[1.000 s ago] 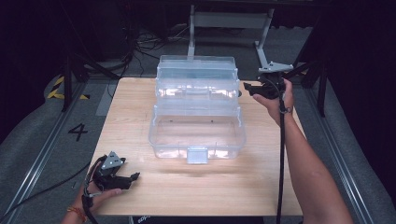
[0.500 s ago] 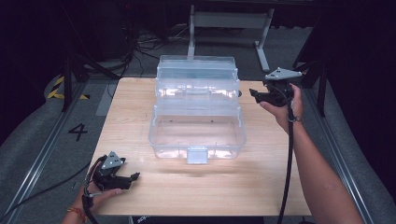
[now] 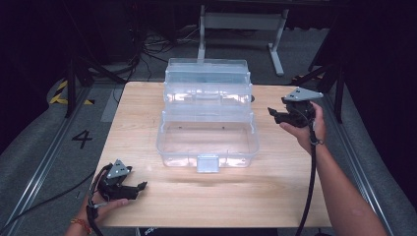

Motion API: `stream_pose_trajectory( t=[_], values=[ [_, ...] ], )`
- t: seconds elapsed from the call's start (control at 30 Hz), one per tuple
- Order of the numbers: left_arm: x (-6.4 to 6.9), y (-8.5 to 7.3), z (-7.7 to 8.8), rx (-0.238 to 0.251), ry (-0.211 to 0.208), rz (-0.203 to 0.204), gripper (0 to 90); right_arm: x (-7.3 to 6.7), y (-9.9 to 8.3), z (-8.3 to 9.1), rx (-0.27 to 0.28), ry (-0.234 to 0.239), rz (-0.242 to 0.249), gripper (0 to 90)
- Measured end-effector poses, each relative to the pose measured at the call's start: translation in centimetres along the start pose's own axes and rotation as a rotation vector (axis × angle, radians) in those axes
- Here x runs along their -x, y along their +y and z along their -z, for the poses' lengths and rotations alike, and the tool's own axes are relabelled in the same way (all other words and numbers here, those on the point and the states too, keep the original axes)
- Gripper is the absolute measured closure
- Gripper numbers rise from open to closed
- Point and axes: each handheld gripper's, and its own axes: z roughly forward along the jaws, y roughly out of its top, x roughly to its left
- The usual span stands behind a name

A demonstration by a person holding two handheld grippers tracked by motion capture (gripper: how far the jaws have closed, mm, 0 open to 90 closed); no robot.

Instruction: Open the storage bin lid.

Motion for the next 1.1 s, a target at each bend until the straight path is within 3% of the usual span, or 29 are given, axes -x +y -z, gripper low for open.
stream_pose_trajectory(
  t=[0.17,0.43,0.63,1.1],
  values=[
    [0.0,0.0,0.0,0.0,0.001,0.001,17.9,-0.2,-1.1,0.4,-0.017,0.015,-0.001,37.5],
    [0.0,0.0,0.0,0.0,0.001,0.001,17.9,-1.2,-3.3,1.2,-0.031,0.001,0.063,36.4],
    [0.0,0.0,0.0,0.001,0.001,0.002,17.9,-2.0,-5.2,1.8,-0.021,0.034,0.112,36.9],
    [0.0,0.0,0.0,0.002,0.003,0.0,17.9,-3.1,-9.2,2.5,-0.058,0.048,0.121,35.1]
  ],
)
